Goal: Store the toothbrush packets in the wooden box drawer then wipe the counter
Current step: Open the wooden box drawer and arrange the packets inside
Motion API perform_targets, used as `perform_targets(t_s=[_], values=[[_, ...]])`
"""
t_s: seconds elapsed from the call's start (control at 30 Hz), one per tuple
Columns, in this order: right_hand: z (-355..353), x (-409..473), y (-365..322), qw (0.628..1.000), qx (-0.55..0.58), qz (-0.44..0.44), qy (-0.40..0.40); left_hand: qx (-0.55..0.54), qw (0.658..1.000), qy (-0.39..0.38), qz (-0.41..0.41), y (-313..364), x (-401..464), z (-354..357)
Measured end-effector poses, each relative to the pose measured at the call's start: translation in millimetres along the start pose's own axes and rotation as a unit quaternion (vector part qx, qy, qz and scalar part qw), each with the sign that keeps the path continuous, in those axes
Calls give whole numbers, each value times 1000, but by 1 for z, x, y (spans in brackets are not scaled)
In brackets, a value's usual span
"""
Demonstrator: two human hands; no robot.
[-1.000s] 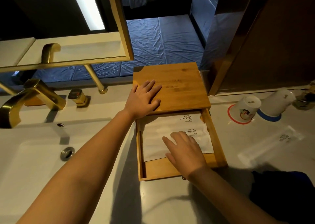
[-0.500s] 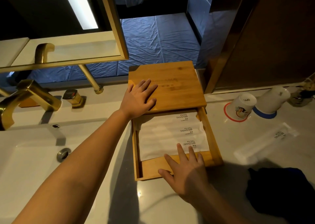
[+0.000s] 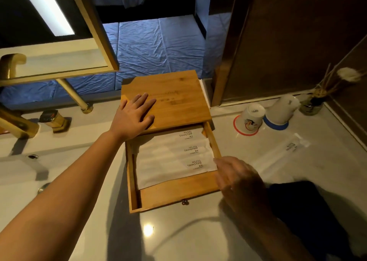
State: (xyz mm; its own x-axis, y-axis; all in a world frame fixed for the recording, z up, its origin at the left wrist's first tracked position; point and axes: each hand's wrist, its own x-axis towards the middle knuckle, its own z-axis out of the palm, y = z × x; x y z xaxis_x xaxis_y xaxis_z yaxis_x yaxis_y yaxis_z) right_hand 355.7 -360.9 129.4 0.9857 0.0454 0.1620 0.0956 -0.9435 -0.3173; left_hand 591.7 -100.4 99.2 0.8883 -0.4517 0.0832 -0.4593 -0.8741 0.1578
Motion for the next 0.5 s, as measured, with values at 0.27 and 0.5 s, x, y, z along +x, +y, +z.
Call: perform_targets(t_s=[0.27, 0.5], values=[[-9, -6, 163, 967, -176, 54, -175, 8, 1000, -3, -2, 0, -1, 0], [-8, 2, 174, 976, -142, 28, -162, 15, 1000, -10, -5, -2, 1, 2]])
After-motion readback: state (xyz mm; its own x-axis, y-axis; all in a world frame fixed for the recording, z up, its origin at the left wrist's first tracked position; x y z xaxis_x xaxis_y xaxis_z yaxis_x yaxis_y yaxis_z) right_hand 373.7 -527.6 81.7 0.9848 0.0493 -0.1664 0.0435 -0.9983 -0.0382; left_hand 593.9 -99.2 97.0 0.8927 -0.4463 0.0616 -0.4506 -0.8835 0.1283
